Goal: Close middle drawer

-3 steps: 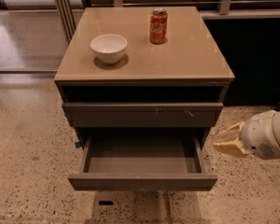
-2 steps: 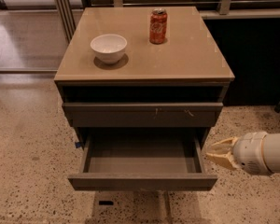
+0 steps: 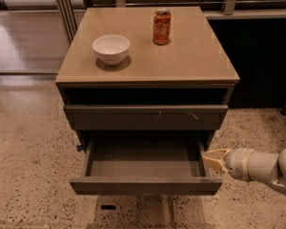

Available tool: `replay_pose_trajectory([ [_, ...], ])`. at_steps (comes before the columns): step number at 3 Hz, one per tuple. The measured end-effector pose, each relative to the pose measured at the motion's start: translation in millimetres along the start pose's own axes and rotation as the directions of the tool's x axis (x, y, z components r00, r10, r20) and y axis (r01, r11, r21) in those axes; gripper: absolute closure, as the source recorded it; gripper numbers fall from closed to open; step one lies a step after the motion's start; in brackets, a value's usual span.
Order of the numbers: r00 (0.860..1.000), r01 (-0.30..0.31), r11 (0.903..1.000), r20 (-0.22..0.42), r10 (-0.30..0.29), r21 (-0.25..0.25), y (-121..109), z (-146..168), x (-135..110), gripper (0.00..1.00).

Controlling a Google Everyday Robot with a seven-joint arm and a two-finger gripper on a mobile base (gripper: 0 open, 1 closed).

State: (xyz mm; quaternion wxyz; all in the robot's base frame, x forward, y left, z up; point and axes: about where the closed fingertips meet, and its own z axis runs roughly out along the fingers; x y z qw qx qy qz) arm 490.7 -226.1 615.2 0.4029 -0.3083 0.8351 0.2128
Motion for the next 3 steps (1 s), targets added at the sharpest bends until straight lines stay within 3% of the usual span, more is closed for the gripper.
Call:
replay_pose_trajectory([
  [1, 0.992, -0.121, 0.9919, 0.017, 0.122, -0.038, -24.5, 31.1, 36.0, 1.00],
  [2, 0.991, -0.134, 0.9899, 0.017, 0.135, -0.047, -24.3, 37.5, 43.0, 1.00],
  [3, 0.987, -0.161, 0.9848, 0.013, 0.162, -0.066, -6.2, 41.2, 58.0, 1.00],
])
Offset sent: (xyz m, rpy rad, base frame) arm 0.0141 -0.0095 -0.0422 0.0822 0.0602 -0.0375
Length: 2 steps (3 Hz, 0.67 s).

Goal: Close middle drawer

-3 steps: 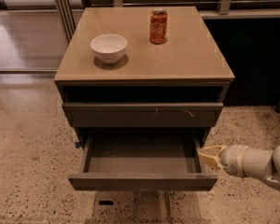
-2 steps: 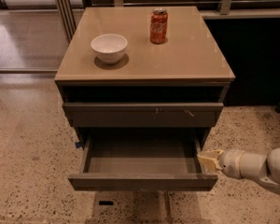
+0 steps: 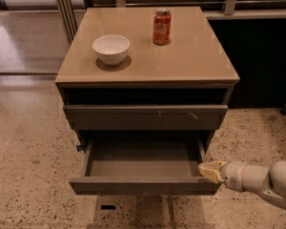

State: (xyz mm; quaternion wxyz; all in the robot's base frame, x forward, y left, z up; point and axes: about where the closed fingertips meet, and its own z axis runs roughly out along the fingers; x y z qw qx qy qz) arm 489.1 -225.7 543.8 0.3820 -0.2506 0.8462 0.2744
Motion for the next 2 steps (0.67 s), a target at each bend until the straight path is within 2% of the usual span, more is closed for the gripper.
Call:
replay_pose_trajectory([
  [1, 0.995, -0.097, 0.9953, -0.007, 0.096, -0.011, 11.4, 9.9, 37.4, 1.00],
  [2, 0.984, -0.177, 0.9840, -0.022, 0.177, -0.019, 16.1, 19.5, 66.7, 1.00],
])
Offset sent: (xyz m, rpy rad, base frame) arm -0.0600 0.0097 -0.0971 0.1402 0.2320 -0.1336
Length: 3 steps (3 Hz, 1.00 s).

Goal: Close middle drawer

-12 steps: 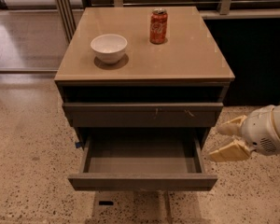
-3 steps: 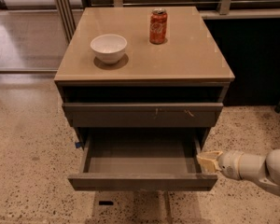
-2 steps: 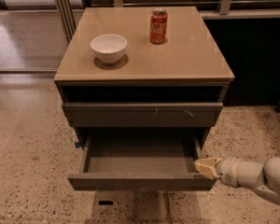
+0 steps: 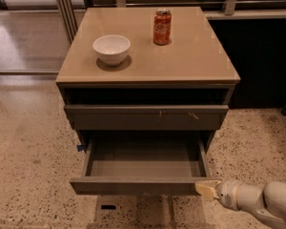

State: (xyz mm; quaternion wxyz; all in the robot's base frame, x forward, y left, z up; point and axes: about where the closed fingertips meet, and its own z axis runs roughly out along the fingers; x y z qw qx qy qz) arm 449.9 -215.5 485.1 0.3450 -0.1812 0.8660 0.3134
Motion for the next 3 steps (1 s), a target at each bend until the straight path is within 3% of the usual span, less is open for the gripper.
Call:
replay_pose_trajectory([
  [1, 0.998, -0.064, 0.9979, -0.029, 0.064, -0.010, -7.0, 15.8, 28.2, 1.00],
  [2, 0.994, -0.086, 0.9959, -0.074, 0.084, -0.030, -20.3, 38.6, 50.9, 1.00],
  [3, 0.991, 0.014, 0.9933, -0.130, -0.029, -0.114, -34.7, 69.5, 61.3, 1.00],
])
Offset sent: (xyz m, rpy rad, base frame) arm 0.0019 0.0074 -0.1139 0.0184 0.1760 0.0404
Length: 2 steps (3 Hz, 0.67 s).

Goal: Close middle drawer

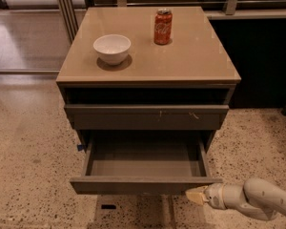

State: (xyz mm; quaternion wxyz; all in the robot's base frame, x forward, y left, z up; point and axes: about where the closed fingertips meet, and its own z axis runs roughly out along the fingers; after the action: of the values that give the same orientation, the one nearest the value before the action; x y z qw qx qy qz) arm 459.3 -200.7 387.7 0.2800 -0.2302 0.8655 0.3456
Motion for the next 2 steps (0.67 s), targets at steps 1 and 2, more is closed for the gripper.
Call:
replay_pose_trajectory([
  [1, 0.995, 0.099, 0.9945, -0.020, -0.100, -0.035, -5.4, 12.5, -9.9, 1.00],
  [2, 0.981, 0.195, 0.9808, -0.020, -0.195, 0.008, -18.5, 18.4, -30.4, 1.00],
])
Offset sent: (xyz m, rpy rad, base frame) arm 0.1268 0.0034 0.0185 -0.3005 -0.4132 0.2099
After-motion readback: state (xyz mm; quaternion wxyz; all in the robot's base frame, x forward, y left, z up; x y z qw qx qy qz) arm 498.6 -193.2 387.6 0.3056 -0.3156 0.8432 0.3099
